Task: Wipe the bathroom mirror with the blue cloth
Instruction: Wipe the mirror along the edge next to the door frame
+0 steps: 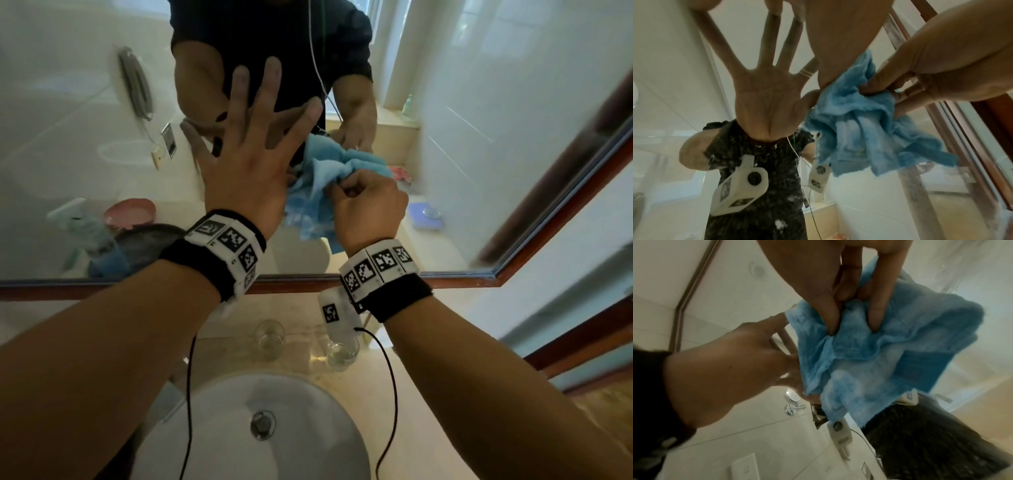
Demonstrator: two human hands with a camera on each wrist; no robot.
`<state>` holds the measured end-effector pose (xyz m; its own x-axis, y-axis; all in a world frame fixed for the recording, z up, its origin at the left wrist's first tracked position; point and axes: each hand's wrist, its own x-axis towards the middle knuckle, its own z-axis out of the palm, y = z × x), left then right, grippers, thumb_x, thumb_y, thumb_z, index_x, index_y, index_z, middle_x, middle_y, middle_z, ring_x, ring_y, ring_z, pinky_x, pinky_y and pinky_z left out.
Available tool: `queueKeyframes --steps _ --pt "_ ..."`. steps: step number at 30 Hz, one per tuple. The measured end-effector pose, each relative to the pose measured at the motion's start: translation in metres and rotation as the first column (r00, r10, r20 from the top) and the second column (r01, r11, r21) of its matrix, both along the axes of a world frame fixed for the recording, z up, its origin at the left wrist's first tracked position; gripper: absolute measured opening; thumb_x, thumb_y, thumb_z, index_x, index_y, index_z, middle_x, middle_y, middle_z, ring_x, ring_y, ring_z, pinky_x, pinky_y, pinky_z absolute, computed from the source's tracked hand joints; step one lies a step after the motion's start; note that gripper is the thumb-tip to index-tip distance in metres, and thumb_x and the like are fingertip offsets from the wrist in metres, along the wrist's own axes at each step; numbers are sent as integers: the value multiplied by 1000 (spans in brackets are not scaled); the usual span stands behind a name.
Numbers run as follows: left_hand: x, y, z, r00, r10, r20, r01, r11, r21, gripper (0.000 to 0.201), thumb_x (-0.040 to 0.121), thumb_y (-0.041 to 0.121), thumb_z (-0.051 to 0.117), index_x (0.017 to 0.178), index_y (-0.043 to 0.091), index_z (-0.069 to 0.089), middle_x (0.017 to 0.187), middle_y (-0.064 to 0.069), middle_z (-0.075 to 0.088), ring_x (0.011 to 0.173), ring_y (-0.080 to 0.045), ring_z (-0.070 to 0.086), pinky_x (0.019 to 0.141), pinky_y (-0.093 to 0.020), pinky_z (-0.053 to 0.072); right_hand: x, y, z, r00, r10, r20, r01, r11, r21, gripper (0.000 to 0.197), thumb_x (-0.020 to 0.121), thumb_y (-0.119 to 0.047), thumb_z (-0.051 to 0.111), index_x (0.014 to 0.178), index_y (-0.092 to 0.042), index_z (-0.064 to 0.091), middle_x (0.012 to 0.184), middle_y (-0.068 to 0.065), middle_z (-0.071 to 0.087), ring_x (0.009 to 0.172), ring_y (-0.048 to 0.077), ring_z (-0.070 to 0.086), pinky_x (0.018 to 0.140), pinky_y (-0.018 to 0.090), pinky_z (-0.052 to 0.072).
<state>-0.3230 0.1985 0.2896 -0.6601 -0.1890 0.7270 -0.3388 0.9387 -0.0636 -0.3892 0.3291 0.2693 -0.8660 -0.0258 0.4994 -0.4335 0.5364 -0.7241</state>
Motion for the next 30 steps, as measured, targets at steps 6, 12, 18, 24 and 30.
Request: queueKeyframes --steps 6,12,18,24,30 --pt "4 -2 0 999 -23 43 22 1000 7 111 75 9 75 152 50 6 165 -1 -1 152 -31 1 99 -80 18 8 -4 -41 995 37 89 -47 992 117 15 80 -30 73 75 -16 75 82 4 75 85 30 65 70 26 41" --pt "6 -2 1 996 -13 89 13 1000 9 107 77 30 78 153 48 4 165 -2 -2 152 -31 -1 100 -80 18 16 -7 -108 964 64 260 -128 962 240 10 81 -22 68 83 -16 76 89 6 73 88 29 63 67 21 30" --pt "7 -4 -4 995 3 98 -2 1000 -12 105 77 35 76 153 48 5 165 -2 0 152 -31 1 100 -79 20 20 -13 -123 970 63 236 -113 972 205 7 77 -17 70 75 -13 76 81 8 73 82 31 64 65 21 30" --pt "9 -11 -2 995 -12 102 17 999 -45 113 75 17 80 153 49 5 165 1 -1 152 -29 1 100 -78 23 21 -17 -98 950 47 307 -122 966 226 16 86 -30 64 85 -20 77 90 4 74 89 28 64 70 26 42" --pt "19 -26 0 993 -44 108 47 999 -27 95 83 14 68 153 45 11 165 9 0 152 -20 2 107 -72 20 26 -30 -31 986 55 157 -74 990 120 17 85 -35 67 85 -21 77 90 0 75 90 26 66 75 26 45"
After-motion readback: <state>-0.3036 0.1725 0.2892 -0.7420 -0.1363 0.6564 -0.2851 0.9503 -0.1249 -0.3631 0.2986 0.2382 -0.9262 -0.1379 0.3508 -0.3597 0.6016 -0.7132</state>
